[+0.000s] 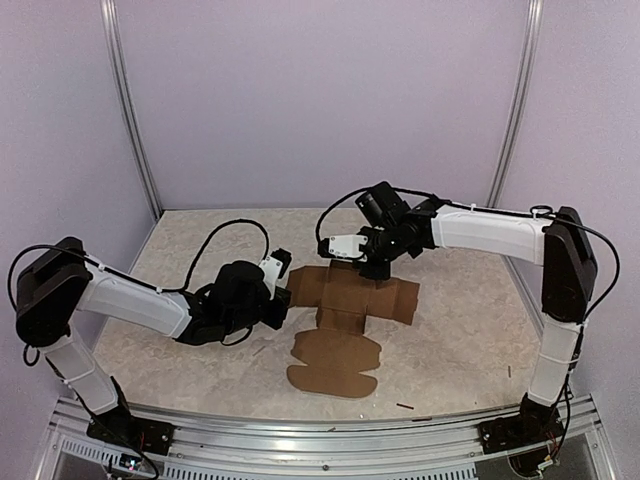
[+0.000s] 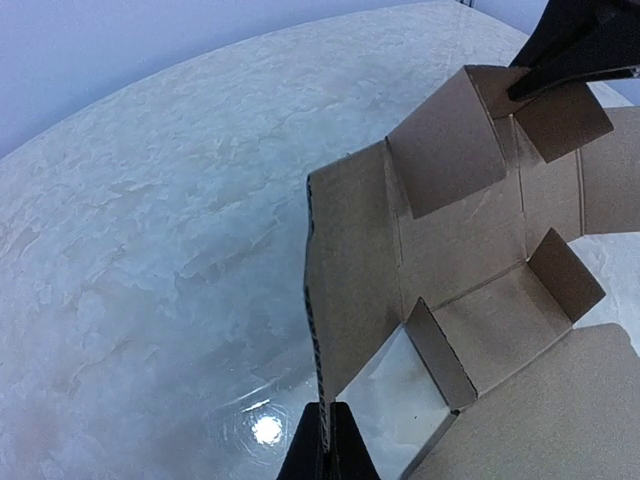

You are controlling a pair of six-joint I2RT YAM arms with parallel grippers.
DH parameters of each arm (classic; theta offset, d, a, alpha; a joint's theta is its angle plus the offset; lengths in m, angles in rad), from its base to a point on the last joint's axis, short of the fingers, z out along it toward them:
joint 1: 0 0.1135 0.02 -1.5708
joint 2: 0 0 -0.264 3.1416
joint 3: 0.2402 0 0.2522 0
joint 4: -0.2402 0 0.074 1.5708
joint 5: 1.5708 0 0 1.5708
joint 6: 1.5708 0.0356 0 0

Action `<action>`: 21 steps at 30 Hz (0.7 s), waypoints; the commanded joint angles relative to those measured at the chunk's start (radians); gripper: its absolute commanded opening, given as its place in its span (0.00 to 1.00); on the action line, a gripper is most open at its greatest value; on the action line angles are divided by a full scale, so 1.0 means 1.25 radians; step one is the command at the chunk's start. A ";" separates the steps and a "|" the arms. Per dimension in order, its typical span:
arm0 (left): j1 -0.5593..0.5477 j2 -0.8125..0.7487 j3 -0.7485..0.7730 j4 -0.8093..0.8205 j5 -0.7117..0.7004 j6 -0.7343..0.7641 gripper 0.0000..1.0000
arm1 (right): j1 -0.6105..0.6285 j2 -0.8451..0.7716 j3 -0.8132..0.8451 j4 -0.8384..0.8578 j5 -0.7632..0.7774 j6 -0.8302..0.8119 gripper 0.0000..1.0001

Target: Fold the paper box

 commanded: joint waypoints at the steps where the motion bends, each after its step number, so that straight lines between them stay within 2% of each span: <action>1: -0.004 0.017 0.000 0.041 -0.023 0.001 0.00 | 0.010 -0.023 -0.029 0.017 0.023 -0.045 0.05; 6: -0.005 0.021 -0.015 0.078 -0.028 0.022 0.00 | 0.010 0.003 -0.010 0.014 0.029 -0.055 0.10; 11: -0.011 0.013 -0.049 0.137 -0.072 0.067 0.00 | 0.003 0.067 0.086 -0.093 0.003 -0.052 0.15; 15: -0.014 0.009 -0.061 0.155 -0.111 0.091 0.00 | -0.005 0.085 0.140 -0.132 -0.013 -0.042 0.11; 21: -0.013 0.026 -0.039 0.128 -0.099 0.087 0.00 | -0.005 0.054 0.138 -0.109 -0.007 -0.019 0.10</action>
